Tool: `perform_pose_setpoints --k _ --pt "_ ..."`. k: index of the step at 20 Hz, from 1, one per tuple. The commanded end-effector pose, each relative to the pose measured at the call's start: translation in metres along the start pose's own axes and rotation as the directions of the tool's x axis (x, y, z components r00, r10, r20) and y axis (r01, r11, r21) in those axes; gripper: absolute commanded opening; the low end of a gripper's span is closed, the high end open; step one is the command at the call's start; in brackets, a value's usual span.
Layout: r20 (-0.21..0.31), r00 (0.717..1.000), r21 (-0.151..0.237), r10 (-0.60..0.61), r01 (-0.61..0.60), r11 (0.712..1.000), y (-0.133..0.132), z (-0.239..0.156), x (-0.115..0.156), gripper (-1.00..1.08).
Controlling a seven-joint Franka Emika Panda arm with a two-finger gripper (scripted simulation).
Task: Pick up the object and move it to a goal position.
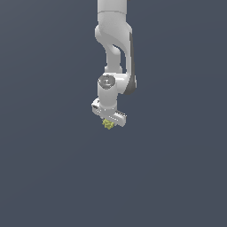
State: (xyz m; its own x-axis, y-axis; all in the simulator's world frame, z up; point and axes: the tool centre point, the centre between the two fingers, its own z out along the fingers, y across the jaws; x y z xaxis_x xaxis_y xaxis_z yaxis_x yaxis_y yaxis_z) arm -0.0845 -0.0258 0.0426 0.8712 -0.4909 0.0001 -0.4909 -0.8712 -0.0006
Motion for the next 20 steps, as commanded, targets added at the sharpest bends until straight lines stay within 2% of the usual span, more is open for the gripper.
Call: perform_pose_setpoints --k 1,9,20 --pt "0.0 1.0 0.0 0.0 0.0 1.0 0.002 -0.003 0.003 -1.0" --pt "0.0 1.0 0.0 0.0 0.0 1.0 0.016 -0.029 0.033 -1.0" --pt "0.0 1.0 0.0 0.001 -0.001 1.0 0.051 -0.092 0.106 -1.0"
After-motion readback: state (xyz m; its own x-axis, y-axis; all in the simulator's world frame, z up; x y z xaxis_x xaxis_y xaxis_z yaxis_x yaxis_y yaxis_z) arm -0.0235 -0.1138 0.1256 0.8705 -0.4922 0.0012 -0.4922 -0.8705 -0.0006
